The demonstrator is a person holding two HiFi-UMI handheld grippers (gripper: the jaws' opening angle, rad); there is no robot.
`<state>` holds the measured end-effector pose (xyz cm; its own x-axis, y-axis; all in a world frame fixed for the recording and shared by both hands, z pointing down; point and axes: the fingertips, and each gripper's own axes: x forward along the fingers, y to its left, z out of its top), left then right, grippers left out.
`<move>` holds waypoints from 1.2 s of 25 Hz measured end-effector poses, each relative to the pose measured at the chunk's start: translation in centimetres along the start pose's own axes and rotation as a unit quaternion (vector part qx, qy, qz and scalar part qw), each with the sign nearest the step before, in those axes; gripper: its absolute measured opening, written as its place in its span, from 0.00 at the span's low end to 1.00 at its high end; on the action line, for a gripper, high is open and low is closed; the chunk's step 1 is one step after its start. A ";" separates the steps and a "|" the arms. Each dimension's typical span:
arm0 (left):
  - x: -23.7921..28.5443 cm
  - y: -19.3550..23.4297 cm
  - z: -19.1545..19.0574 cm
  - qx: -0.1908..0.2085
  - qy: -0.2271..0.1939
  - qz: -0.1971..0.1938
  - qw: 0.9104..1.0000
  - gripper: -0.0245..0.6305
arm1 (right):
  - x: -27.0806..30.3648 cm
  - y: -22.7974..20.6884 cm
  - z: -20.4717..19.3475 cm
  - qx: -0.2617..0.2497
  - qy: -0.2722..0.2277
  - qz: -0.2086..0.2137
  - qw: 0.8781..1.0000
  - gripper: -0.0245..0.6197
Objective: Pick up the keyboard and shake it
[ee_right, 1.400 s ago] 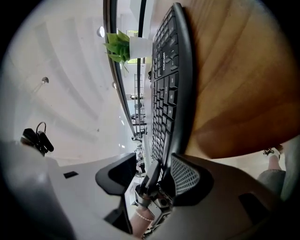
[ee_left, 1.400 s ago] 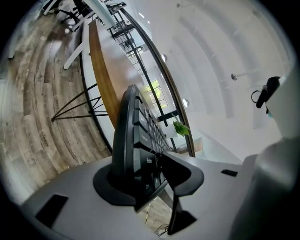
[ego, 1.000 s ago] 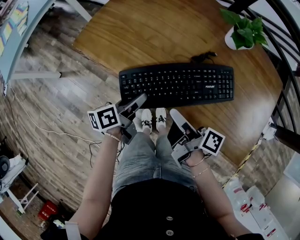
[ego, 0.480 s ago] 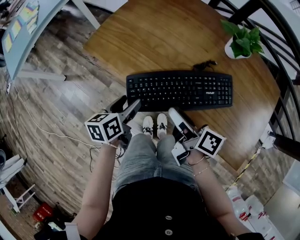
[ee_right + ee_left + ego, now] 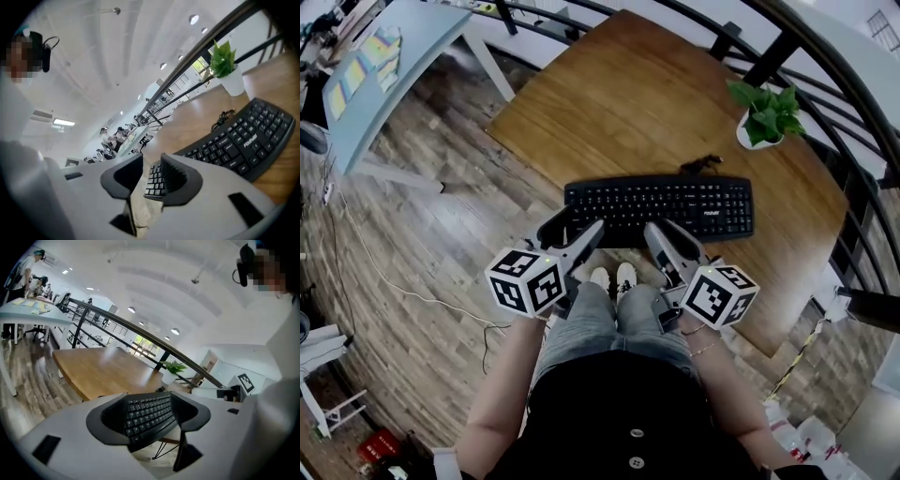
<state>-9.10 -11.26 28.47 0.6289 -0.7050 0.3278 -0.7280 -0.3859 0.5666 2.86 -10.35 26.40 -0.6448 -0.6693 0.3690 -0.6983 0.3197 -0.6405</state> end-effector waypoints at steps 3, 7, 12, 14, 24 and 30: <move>-0.3 -1.7 2.4 0.018 -0.035 -0.010 0.999 0.42 | -0.1 0.8 1.3 -0.062 -0.007 -0.017 0.998 0.19; -0.4 -3.5 4.8 0.071 -0.049 -0.017 0.996 0.28 | -0.4 1.6 2.7 -0.132 -0.008 -0.041 0.990 0.12; 0.1 -4.9 6.1 0.105 -0.052 -0.021 0.993 0.12 | -0.2 2.4 4.0 -0.212 -0.008 -0.063 0.975 0.10; 0.4 -5.3 6.1 0.111 -0.049 -0.020 0.992 0.10 | 0.0 2.9 4.6 -0.210 -0.017 -0.053 0.976 0.10; 1.3 -5.4 3.6 0.120 -0.011 0.009 0.993 0.07 | 0.0 3.1 4.9 -0.239 -0.017 -0.052 0.969 0.08; 1.0 -5.0 3.9 0.119 -0.015 0.032 0.992 0.07 | -0.1 2.7 4.2 -0.272 0.000 -0.068 0.960 0.08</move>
<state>-5.91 -12.43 23.01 0.5726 -0.7494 0.3324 -0.8128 -0.4663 0.3491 2.32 -12.28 21.82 -0.5356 -0.7298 0.4249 -0.8353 0.5319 -0.1392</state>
